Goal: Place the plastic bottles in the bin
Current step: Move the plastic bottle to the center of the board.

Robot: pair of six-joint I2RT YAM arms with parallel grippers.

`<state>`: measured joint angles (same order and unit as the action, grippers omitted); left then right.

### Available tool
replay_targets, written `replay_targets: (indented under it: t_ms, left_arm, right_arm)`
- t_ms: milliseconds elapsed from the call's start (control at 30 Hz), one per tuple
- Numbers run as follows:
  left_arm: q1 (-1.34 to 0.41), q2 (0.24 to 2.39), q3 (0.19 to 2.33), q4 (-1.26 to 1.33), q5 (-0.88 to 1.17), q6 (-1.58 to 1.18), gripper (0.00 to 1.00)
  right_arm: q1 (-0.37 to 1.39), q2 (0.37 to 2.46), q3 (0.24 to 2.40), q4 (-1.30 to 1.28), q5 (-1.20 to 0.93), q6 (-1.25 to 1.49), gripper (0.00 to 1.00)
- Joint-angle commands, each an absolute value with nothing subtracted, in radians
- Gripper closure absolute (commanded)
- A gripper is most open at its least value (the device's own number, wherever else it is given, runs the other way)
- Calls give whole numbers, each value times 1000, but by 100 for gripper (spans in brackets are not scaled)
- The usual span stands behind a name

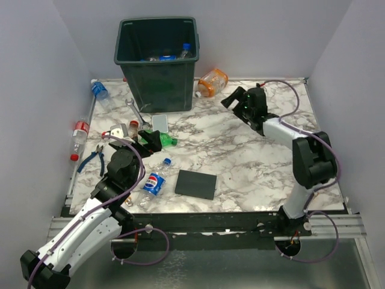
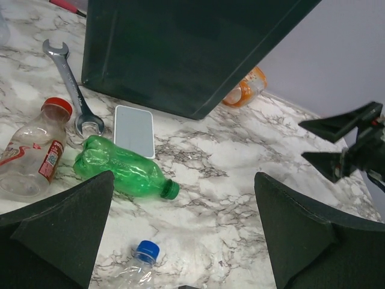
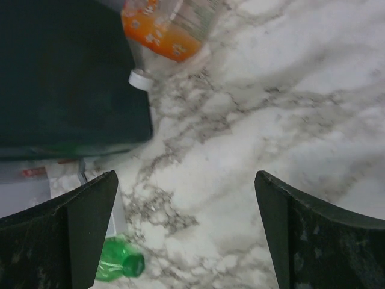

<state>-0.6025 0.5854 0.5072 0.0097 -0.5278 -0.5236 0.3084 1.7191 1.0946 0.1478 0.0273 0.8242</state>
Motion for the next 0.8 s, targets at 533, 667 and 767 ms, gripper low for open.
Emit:
replay_targets:
  t_ms: [533,667,767]
  left_arm:
    - [-606,643,503,17,-572,-473,1]
    - [-606,652,503,15,-587,-467,1]
    - [-607,657,503,14,-596,-462,1]
  right_arm:
    - [267,2482,1906,146,39,1065,0]
    - [260,2553,1968,174,48,1103,1]
    - [256,2608,2039,150,46,1132,3]
